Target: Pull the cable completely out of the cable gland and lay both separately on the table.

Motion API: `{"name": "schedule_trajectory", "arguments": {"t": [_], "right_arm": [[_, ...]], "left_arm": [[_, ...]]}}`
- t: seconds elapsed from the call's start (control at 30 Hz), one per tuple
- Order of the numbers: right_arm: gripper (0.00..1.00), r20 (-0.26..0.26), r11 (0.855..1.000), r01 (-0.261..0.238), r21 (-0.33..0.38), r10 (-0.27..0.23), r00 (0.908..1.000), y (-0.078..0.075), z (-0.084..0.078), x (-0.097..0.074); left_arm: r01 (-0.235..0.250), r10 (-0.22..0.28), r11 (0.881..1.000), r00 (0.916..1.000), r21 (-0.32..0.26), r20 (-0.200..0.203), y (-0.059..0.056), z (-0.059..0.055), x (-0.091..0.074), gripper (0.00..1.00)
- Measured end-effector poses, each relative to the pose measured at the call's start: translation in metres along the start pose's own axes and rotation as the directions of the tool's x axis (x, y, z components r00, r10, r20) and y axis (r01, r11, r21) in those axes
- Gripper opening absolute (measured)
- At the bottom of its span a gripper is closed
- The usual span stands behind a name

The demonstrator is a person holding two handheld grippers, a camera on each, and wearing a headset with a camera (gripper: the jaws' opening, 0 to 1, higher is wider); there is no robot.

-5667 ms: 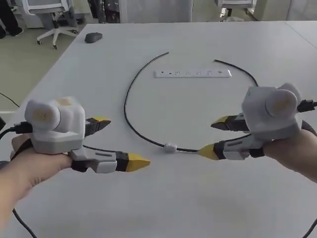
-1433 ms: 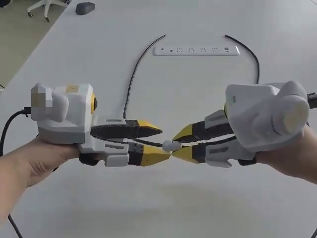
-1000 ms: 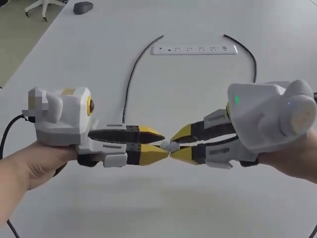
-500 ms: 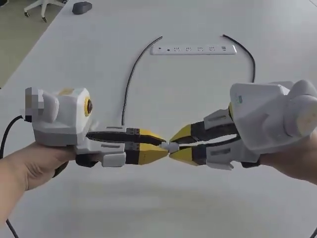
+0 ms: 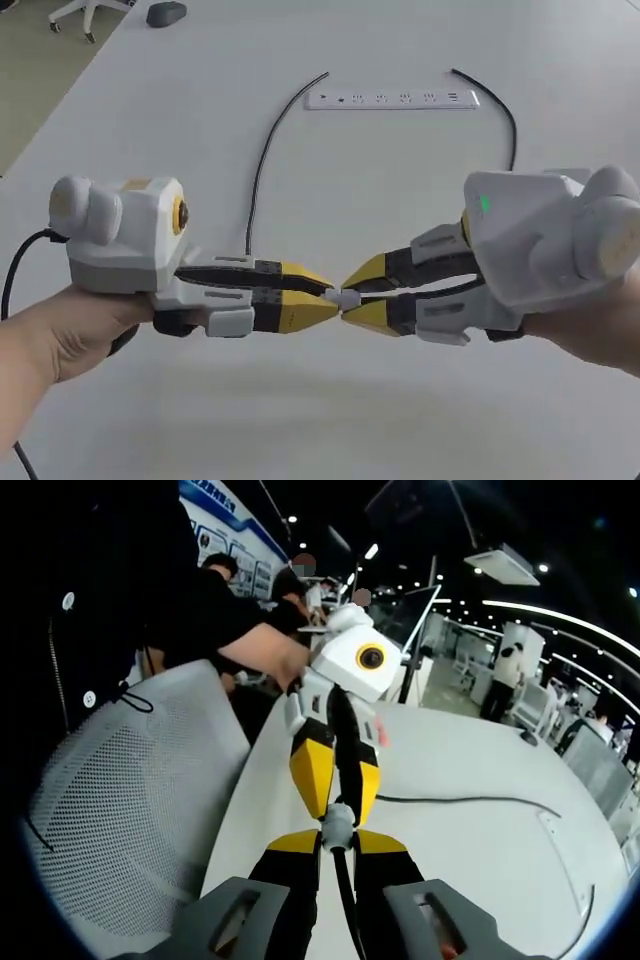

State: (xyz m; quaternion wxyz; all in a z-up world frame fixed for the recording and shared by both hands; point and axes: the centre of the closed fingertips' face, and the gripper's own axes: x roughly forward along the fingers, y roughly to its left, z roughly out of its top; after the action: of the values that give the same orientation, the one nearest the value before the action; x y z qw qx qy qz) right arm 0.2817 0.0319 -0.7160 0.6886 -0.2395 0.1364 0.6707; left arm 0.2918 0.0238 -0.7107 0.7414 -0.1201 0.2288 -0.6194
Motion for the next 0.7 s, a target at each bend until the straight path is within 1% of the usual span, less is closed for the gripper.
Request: {"name": "schedule_trajectory", "arguments": {"t": [0.03,0.07,0.1,0.33,0.43,0.47,0.5,0.53,0.57,0.63,0.67,0.7], "right_arm": [[0.06,-0.004,1.0,0.003,-0.002,-0.003,1.0,-0.0002,-0.0009,0.0006],[0.06,-0.006,1.0,0.004,-0.002,-0.004,1.0,-0.0002,-0.0018,0.0013],[0.06,-0.007,1.0,0.004,-0.003,-0.004,1.0,-0.0001,-0.0023,0.0015],[0.06,-0.021,0.999,0.005,-0.031,-0.006,0.9998,0.0008,-0.0045,0.0026],[0.06,-0.012,1.0,0.003,-0.024,-0.003,0.9999,0.0012,-0.0038,0.0018],[0.06,-0.001,1.0,0.002,-0.007,-0.002,1.0,0.0006,-0.0028,0.0008],[0.06,0.013,1.0,-0.001,0.013,0.001,0.9999,0.0004,-0.0015,0.0],[0.06,0.04,0.999,-0.005,0.032,0.004,0.9992,-0.0002,0.0016,-0.0016],[0.06,0.049,0.999,-0.007,0.044,0.005,0.9988,-0.0004,0.0027,-0.0025],[0.06,0.052,0.999,-0.009,0.041,0.007,0.9986,-0.0003,0.0029,-0.0038],[0.06,0.047,0.999,-0.013,0.045,0.011,0.9988,0.0009,0.002,-0.0038],[0.06,0.044,0.999,-0.015,0.046,0.013,0.9989,0.0015,0.001,-0.0039]], "left_arm": [[-0.012,0.011,0.999,0.9999,-0.047,-0.011,0.0011,-0.0023,0.0,0.16],[-0.005,0.005,1.0,1.0,-0.024,-0.009,0.0015,-0.0017,0.0005,0.16],[-0.007,0.007,1.0,0.9999,-0.02,-0.012,0.0015,-0.0025,0.0005,0.16],[-0.02,0.018,0.999,0.9991,-0.04,-0.039,0.0023,-0.006,0.0012,0.16],[-0.018,0.016,0.999,0.999,-0.048,-0.042,0.0014,-0.0057,0.0011,0.16],[-0.018,0.016,0.999,0.9991,-0.048,-0.04,0.0011,-0.0051,0.0009,0.16],[-0.01,0.009,0.999,0.9995,-0.041,-0.029,-0.0008,-0.0031,-0.0002,0.16],[0.0,0.0,0.999,0.9998,-0.033,-0.018,-0.0024,-0.0014,-0.0012,0.16],[0.008,-0.008,1.0,0.9999,-0.029,-0.012,-0.0036,-0.0003,-0.002,0.16],[0.016,-0.016,1.0,0.9999,-0.002,-0.003,-0.005,0.0018,-0.0024,0.16],[0.017,-0.017,1.0,0.9998,0.018,-0.011,-0.0059,0.0013,-0.0024,0.16],[0.017,-0.017,1.0,0.9997,0.024,-0.016,-0.0062,0.0007,-0.0022,0.15]]}}
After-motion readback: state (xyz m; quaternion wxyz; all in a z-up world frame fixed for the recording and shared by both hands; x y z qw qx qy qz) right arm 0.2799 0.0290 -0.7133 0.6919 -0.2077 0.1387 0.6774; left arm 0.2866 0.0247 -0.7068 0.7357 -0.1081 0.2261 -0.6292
